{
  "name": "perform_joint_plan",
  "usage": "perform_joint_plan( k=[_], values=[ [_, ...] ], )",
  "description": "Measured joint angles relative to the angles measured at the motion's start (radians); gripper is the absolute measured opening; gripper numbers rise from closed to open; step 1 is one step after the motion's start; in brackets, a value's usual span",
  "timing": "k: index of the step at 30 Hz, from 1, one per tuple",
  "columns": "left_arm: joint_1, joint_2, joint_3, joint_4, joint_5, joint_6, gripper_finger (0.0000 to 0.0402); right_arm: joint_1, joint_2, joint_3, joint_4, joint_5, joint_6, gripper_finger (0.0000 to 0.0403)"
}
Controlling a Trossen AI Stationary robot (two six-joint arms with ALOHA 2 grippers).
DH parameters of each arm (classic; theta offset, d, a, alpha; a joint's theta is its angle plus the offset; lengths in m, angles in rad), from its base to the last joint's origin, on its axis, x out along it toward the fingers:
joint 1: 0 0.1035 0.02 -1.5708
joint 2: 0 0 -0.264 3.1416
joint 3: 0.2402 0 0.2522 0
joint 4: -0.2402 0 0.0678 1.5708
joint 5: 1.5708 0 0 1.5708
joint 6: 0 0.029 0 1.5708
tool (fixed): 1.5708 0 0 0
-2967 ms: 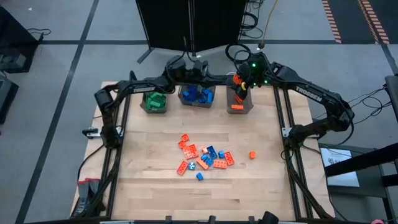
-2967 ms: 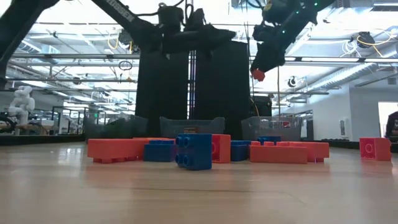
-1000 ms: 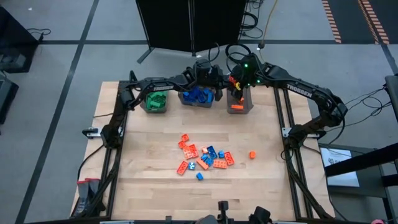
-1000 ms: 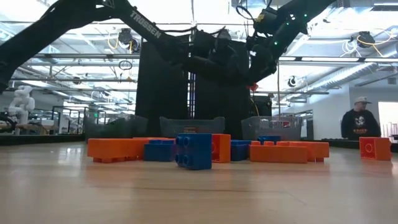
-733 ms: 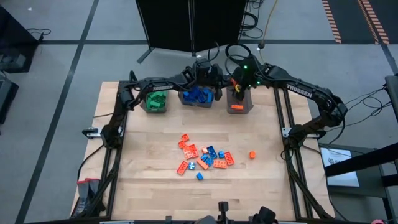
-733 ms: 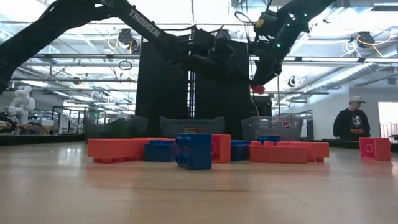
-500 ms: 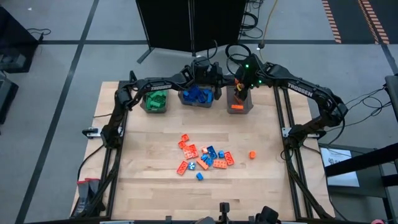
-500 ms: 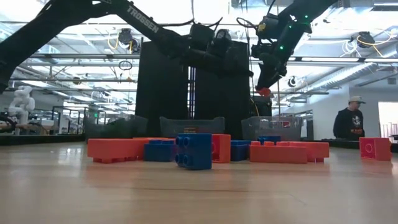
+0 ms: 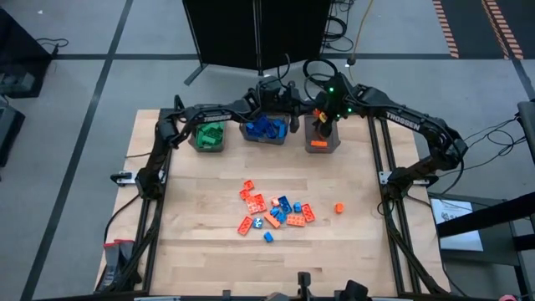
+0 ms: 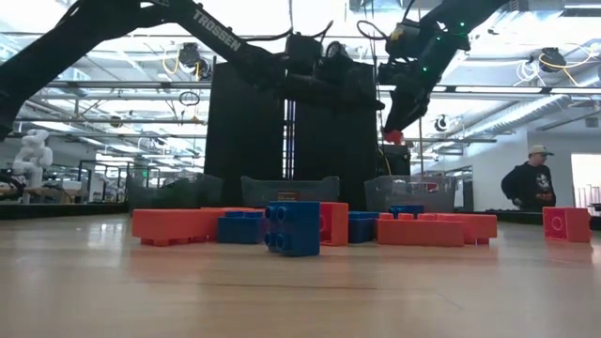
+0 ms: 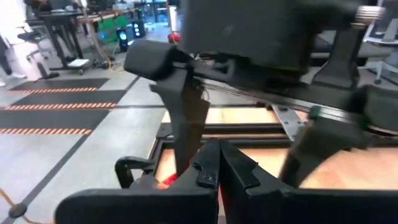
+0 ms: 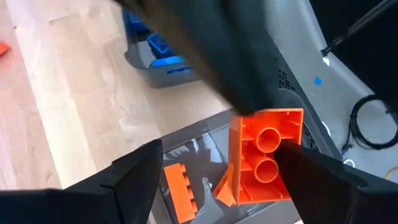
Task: Sort blocks
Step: Put the orange game piece into the right black bin
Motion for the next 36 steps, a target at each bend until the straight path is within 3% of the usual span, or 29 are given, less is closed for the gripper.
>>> perform_joint_plan(
  k=[36],
  values=[
    [0.001, 0.043, 0.0, 0.038, -0.071, -0.054, 0.0, 0.02, -0.054, 0.0, 0.089, 0.012, 0.008, 0.0302]
  ],
)
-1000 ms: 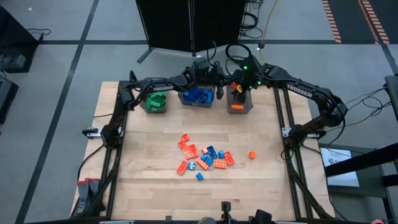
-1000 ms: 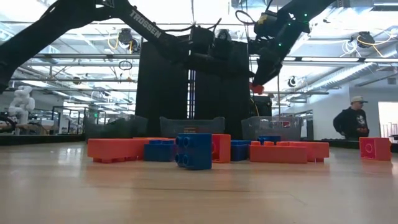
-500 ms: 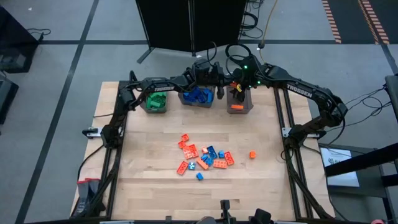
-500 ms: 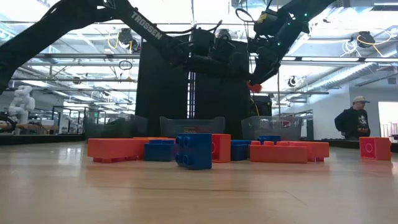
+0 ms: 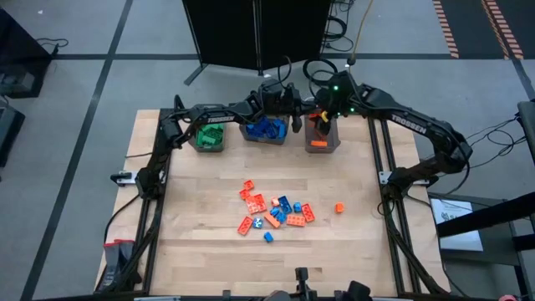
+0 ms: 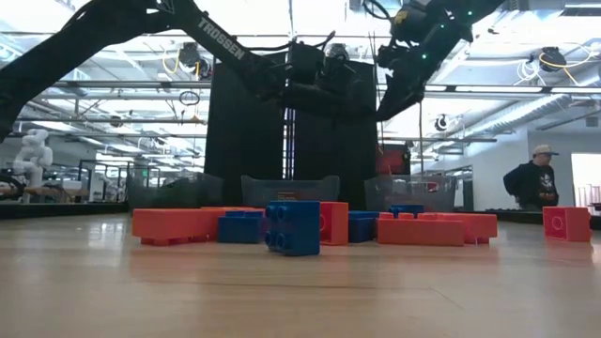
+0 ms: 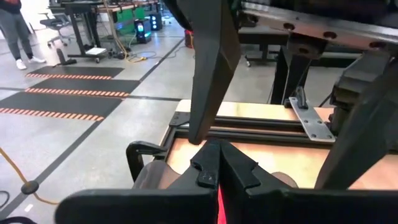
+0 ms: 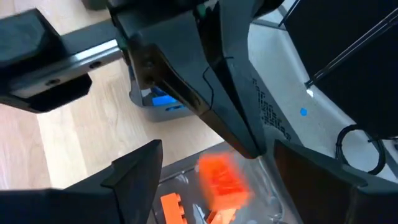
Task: Sort blocks
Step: Put the orange game piece into the right black bin
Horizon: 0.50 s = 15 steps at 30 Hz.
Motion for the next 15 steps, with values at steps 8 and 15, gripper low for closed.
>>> perform_joint_plan(
  k=[8, 15],
  values=[
    [0.0, 0.0, 0.0, -0.015, 0.0, -0.003, 0.0, -0.003, -0.018, 0.0, 0.009, 0.006, 0.027, 0.0302],
    [0.018, -0.121, 0.0, -0.311, 0.028, 0.073, 0.0, -0.008, -0.047, 0.0, -0.263, 0.074, 0.053, 0.0302]
  ],
)
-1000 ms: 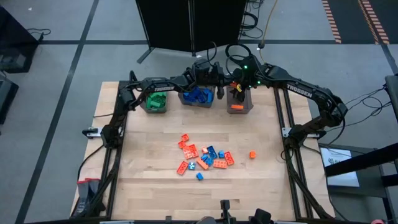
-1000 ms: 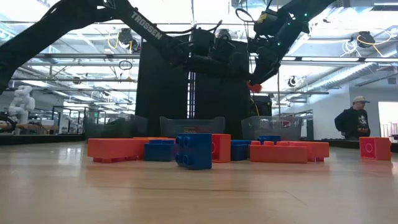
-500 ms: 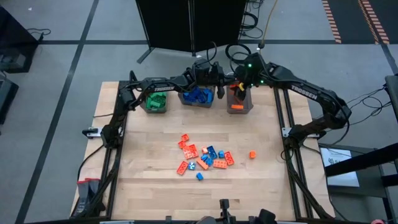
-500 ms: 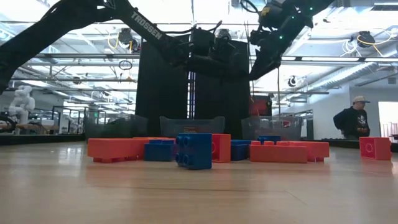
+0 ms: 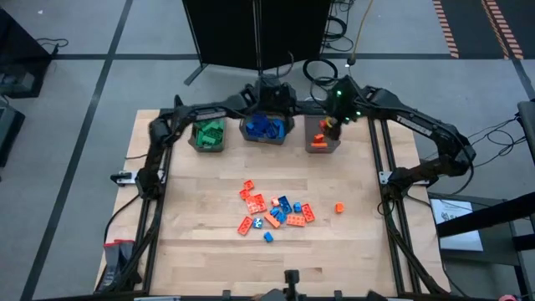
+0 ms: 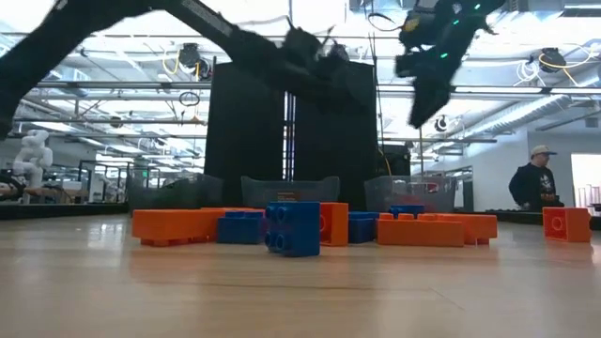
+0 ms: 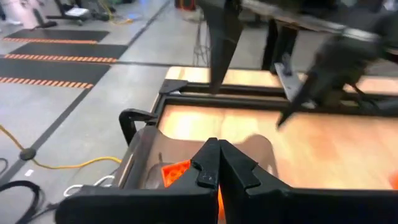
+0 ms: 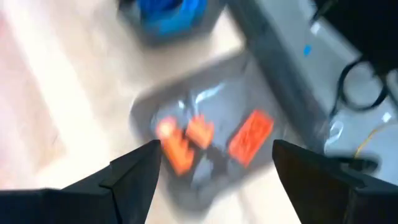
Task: Sort blocks
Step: Put the orange game piece into the right black bin
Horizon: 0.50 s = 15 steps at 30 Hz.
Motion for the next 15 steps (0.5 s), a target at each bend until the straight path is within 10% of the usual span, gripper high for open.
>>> perform_joint_plan(
  k=[7, 15],
  values=[
    [0.027, -0.242, 0.0, -0.37, 0.021, 0.151, 0.0, 0.047, -0.132, -0.032, -0.336, -0.099, 0.085, 0.0302],
    [-0.028, -0.579, -0.075, -0.685, 0.027, 0.213, 0.0, 0.326, -0.379, -0.255, -0.27, -0.167, 0.46, 0.0302]
  ],
)
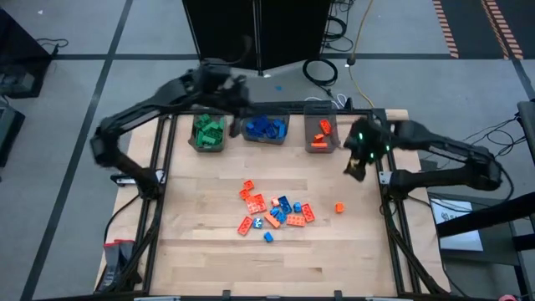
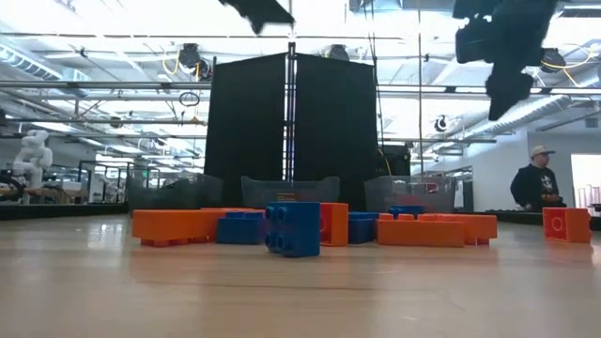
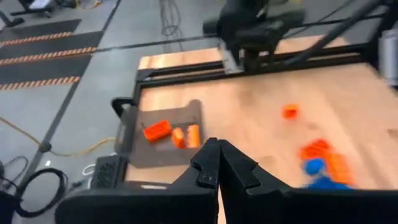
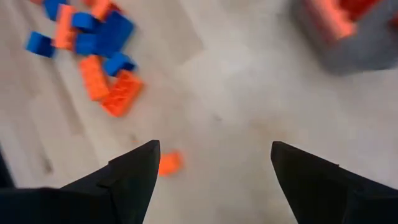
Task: Sort blocks
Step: Put the orange game piece into the right black bin
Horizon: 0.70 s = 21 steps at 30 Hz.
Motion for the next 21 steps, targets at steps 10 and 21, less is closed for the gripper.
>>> perform_joint_plan(
  k=[10, 21],
  values=[
    [-0.168, -0.366, -0.162, -0.036, -0.306, -0.141, 0.0, 0.394, 0.075, -0.16, 0.243, 0.073, 0.255, 0.0302],
    [-0.274, -0.59, -0.27, -0.044, -0.474, -0.346, 0.0, 0.587, 0.301, -0.16, 0.271, 0.185, 0.253, 0.0302]
  ],
)
